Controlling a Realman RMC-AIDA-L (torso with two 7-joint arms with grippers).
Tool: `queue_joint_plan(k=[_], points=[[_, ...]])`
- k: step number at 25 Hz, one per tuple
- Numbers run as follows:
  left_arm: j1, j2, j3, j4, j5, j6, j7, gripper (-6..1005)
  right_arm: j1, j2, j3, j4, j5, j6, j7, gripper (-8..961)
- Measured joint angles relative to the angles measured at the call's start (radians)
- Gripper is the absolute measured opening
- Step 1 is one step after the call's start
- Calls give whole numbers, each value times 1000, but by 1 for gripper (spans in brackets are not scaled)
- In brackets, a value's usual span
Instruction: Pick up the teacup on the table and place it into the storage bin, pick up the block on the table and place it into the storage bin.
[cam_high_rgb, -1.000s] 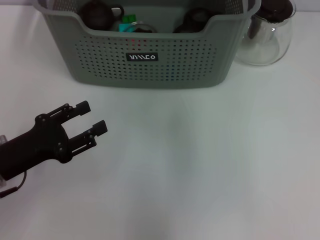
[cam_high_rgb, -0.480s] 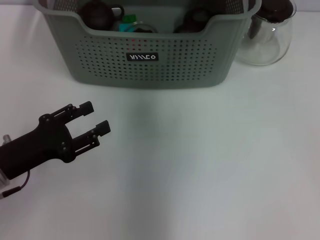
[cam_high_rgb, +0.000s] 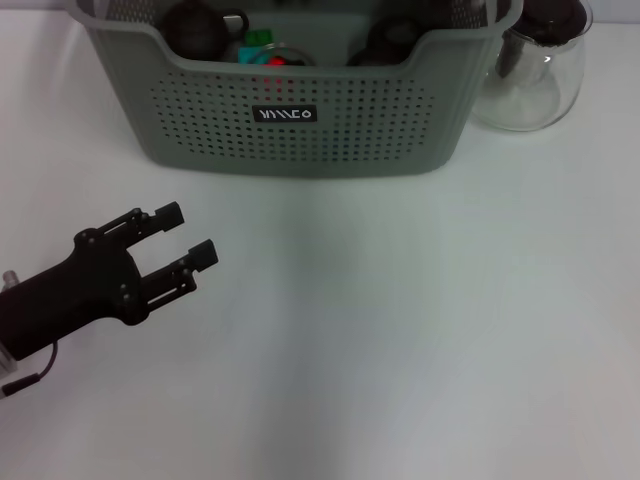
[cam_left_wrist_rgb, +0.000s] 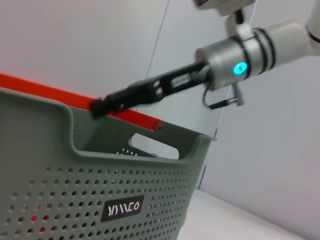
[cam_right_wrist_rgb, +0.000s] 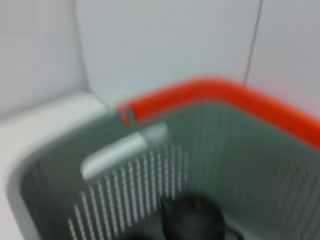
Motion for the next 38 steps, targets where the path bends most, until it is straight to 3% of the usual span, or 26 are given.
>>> queue_joint_plan(k=[3,7,11,15,19,20,21,27,31,38], points=[[-2,2,-2,0,-2,9,-1,715,-179,0,0,-251,164,-47,-76,655],[-5,5,-3,-1,-5,14,-2,715,-476,-8,14,-471,567,-164,-391,735],[-13,19,25,20,16,47,-17,715,-684,-14,100,-460,807,-472,-748,814],[-53,49,71,64,86,120,-89,715,-802,-12,216,-327,806,-743,-1016,888],[-120,82,85,79,159,154,-134,715,-833,-19,333,-170,720,-866,-1092,946],[-137,86,100,77,166,158,-127,715,-820,-19,382,-88,651,-891,-1108,946],[-142,86,114,77,166,159,-118,715,-820,-19,382,-88,651,-891,-1108,946],[-177,60,236,51,165,137,-18,854,-784,-12,436,68,506,-886,-1273,946],[-189,40,256,34,165,99,4,859,-756,-15,441,122,474,-876,-1304,946],[-189,26,256,34,164,84,-1,860,-743,-12,463,155,466,-868,-1305,946]])
